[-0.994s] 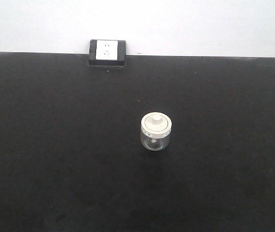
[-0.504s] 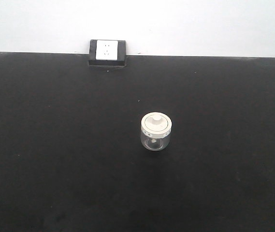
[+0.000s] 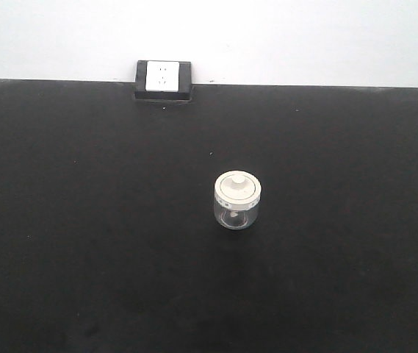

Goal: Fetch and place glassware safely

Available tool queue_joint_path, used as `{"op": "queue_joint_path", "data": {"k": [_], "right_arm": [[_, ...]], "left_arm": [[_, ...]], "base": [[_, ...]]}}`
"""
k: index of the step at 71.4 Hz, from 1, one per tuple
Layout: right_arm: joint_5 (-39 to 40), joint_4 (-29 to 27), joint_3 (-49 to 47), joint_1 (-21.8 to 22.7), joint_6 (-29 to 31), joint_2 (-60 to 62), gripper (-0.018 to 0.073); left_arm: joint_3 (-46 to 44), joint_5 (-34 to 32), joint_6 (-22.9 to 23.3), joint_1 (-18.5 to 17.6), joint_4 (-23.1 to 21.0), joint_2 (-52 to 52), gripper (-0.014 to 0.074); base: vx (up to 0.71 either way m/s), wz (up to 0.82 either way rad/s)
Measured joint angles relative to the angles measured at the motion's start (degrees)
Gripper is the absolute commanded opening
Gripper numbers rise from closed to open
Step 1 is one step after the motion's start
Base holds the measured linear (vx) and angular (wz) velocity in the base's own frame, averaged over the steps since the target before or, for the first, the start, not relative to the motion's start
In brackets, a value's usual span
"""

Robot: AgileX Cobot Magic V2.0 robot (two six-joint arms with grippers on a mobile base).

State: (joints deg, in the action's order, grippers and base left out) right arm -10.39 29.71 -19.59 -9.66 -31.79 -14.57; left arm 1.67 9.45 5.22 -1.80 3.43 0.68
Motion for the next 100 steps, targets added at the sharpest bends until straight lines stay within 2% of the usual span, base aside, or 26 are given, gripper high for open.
{"op": "queue_joint_path", "data": {"k": [6,16,21,27,48,60,76,100], "right_arm": [[-1.9,-7.0,0.0,1.3,7.3,-1.0,-0.0003],[-2.6,-18.5,0.8,6.5,19.9,-1.6,-0.0003],[-1.6,-22.3,2.1,9.3,24.1,-1.6,-0.0003],[0.5,-25.0,4.8,11.5,26.3,-1.6,-0.0003],[5.8,-26.3,15.3,12.3,27.4,-1.3,-0.0003],[7.2,-26.3,20.5,12.4,27.5,4.4,-0.0003],[7.7,-26.4,21.2,12.4,27.5,14.6,-0.0003],[7.6,-26.1,21.2,12.4,27.5,15.1,-0.0003]], "left_arm": [[0.0,0.0,0.0,0.0,0.0,0.0,-0.0007],[0.0,0.0,0.0,0.0,0.0,0.0,-0.0007],[0.0,0.0,0.0,0.0,0.0,0.0,-0.0007],[0.0,0.0,0.0,0.0,0.0,0.0,-0.0007],[0.0,0.0,0.0,0.0,0.0,0.0,-0.0007],[0.0,0.0,0.0,0.0,0.0,0.0,-0.0007],[0.0,0.1,0.0,0.0,0.0,0.0,-0.0007],[0.0,0.0,0.0,0.0,0.0,0.1,-0.0007]], "base": [[0.0,0.0],[0.0,0.0],[0.0,0.0],[0.0,0.0],[0.0,0.0],[0.0,0.0],[0.0,0.0],[0.0,0.0]]}}
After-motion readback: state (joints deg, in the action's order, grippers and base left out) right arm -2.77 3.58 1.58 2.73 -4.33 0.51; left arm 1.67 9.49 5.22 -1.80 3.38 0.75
